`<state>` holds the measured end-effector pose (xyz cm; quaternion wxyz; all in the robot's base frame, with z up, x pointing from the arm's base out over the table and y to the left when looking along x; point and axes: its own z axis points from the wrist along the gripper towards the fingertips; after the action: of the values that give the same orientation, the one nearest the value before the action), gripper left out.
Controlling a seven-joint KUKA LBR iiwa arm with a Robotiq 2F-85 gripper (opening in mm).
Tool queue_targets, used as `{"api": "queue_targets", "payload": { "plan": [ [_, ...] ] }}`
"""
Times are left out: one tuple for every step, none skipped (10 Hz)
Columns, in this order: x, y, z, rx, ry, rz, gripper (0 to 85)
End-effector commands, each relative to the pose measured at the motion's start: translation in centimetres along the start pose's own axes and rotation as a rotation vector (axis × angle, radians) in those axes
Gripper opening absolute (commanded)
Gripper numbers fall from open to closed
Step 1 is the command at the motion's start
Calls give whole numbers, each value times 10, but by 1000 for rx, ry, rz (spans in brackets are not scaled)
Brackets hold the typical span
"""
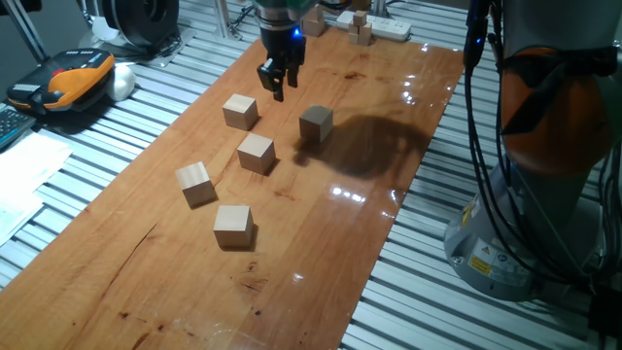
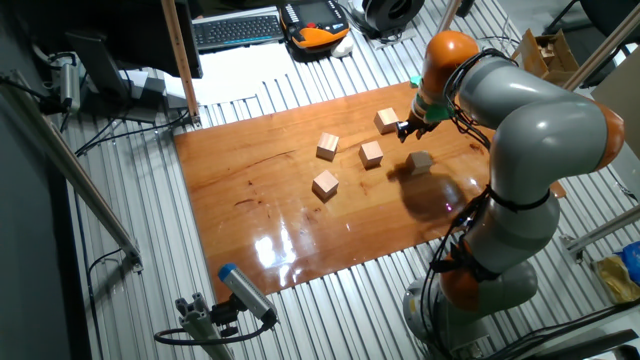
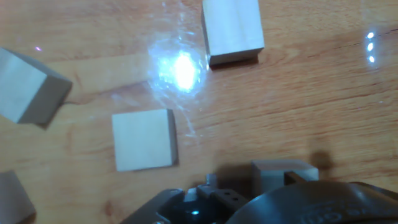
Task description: Stack the blocks in a vertical line of five
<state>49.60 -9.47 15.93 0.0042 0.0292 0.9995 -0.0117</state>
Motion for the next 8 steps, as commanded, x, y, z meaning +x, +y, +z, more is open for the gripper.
{"api": "queue_targets", "payload": {
  "plan": [
    [2, -3, 2, -6, 3, -5, 680],
    [4, -6, 6, -10, -6, -7, 680],
    [6, -9, 10, -8, -9, -5, 680],
    [7, -11, 13, -7, -6, -7, 680],
    [8, -13, 16, -3, -5, -2, 680],
    [10, -15, 19, 6, -8, 9, 680],
    [12, -17, 21, 9, -12, 12, 680],
    [15, -19, 24, 14, -12, 18, 680]
  ]
}}
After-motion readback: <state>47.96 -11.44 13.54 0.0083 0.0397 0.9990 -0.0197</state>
